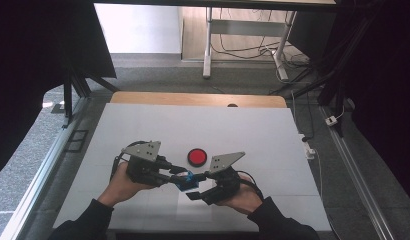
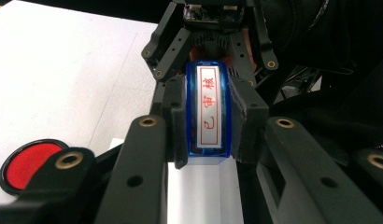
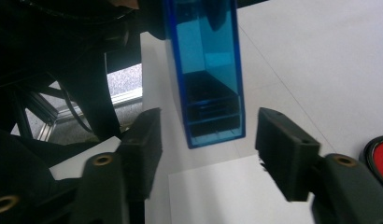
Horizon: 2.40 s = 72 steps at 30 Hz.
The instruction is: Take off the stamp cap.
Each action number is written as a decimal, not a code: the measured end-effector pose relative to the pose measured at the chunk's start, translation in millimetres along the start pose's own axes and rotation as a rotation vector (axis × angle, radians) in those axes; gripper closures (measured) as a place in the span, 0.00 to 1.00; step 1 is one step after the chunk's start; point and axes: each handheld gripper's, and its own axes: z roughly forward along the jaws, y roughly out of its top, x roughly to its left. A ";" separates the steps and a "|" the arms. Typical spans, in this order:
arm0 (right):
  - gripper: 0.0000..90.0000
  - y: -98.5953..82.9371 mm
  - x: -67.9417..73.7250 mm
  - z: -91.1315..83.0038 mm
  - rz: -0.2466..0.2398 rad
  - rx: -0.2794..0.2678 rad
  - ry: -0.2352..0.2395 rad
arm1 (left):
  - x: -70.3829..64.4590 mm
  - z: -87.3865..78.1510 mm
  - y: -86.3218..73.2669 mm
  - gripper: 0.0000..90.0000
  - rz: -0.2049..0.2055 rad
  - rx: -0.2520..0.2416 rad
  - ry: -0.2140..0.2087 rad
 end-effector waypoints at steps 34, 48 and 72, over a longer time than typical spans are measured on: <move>0.76 2.3 -3.3 -0.5 0.028 -0.028 0.098 | -1.7 -0.5 -0.4 0.78 0.053 -0.022 -0.018; 0.77 5.8 4.1 -1.9 -0.057 0.002 0.098 | 2.6 -0.9 -2.0 0.78 0.018 -0.029 -0.095; 0.77 1.6 0.0 -1.8 -0.023 0.044 0.027 | -3.1 -4.0 -0.1 0.78 0.056 -0.004 0.000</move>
